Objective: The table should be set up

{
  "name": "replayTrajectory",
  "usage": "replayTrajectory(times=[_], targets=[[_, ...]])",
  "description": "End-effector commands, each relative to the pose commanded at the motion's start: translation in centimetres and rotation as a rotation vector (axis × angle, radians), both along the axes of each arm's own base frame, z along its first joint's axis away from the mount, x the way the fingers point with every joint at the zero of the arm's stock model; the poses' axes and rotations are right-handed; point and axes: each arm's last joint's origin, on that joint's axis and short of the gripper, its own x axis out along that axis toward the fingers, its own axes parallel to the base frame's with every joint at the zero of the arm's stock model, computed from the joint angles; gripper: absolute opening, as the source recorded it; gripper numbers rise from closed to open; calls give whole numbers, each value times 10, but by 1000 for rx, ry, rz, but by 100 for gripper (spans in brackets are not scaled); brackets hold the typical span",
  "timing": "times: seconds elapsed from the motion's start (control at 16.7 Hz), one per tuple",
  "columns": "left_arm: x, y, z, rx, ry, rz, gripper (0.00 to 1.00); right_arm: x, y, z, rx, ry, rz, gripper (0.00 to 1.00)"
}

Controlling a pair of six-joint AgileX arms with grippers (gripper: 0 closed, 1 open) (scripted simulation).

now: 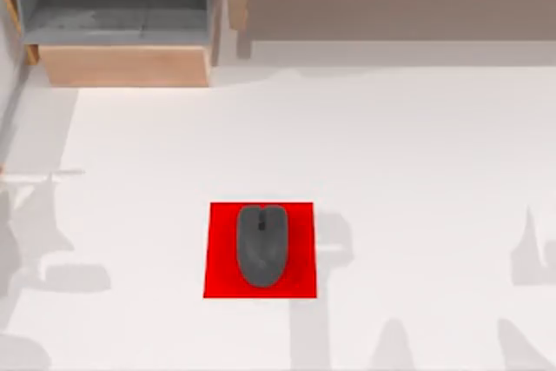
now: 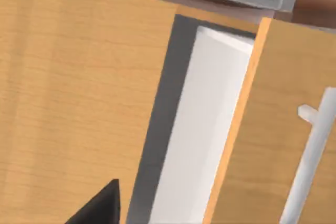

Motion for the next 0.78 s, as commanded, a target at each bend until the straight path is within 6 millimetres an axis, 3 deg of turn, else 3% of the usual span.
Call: replayTrajectory(times=[0.18, 0.3, 0.66, 0.78], targets=[[-14, 30, -3, 182, -78, 113, 100, 0, 0, 0, 0, 0, 0, 100], [-17, 40, -4, 239, -100, 145, 100, 0, 0, 0, 0, 0, 0, 100], [-16, 40, -4, 245, -103, 146, 100, 0, 0, 0, 0, 0, 0, 100], [-8, 40, -4, 246, -103, 149, 100, 0, 0, 0, 0, 0, 0, 100]])
